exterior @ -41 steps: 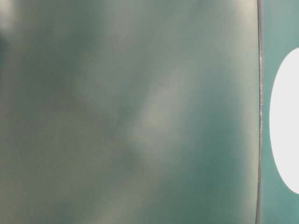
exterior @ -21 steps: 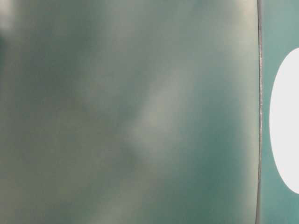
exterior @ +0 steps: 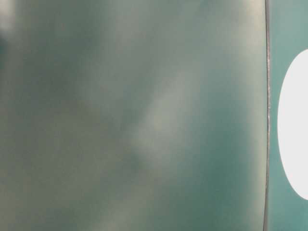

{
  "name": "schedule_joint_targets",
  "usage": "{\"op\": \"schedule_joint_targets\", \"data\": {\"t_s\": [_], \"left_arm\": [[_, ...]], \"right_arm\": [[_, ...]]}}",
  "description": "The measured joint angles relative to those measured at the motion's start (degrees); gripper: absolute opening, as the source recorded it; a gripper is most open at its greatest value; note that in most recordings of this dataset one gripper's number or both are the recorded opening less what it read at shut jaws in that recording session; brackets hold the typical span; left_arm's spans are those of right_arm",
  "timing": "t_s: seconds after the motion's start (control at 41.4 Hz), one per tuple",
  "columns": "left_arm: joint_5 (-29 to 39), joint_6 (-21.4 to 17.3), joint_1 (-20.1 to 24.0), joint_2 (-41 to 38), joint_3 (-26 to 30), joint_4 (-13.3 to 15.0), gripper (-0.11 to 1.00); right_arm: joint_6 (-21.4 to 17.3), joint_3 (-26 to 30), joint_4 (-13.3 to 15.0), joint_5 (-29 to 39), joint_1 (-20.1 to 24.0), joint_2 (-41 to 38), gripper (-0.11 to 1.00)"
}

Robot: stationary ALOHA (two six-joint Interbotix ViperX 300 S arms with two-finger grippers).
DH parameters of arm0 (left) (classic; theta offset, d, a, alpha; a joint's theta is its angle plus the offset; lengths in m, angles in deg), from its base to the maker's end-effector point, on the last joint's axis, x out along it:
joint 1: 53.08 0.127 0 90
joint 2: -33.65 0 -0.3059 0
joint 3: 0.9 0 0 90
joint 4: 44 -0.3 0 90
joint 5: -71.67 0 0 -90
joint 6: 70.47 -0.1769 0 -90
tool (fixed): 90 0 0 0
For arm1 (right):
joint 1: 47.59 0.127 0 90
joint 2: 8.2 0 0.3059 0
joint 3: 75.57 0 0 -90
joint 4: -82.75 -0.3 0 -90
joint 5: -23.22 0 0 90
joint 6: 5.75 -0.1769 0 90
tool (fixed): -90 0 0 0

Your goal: Scoop the yellow hexagonal prism block from the bowl with a spoon using the right arm.

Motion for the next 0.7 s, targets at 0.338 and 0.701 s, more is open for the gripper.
{"op": "schedule_joint_targets", "data": {"t_s": [0.338,0.701], "left_arm": [[-0.53,0.00,0.00,0.00,0.00,0.00,0.01],[-1.49,0.00,0.00,0.00,-0.09,0.00,0.01]], "right_arm": [[0.00,0.00,-0.09,0.00,0.00,-0.09,0.35],[0.00,0.00,0.00,0.00,0.00,0.00,0.55]]}}
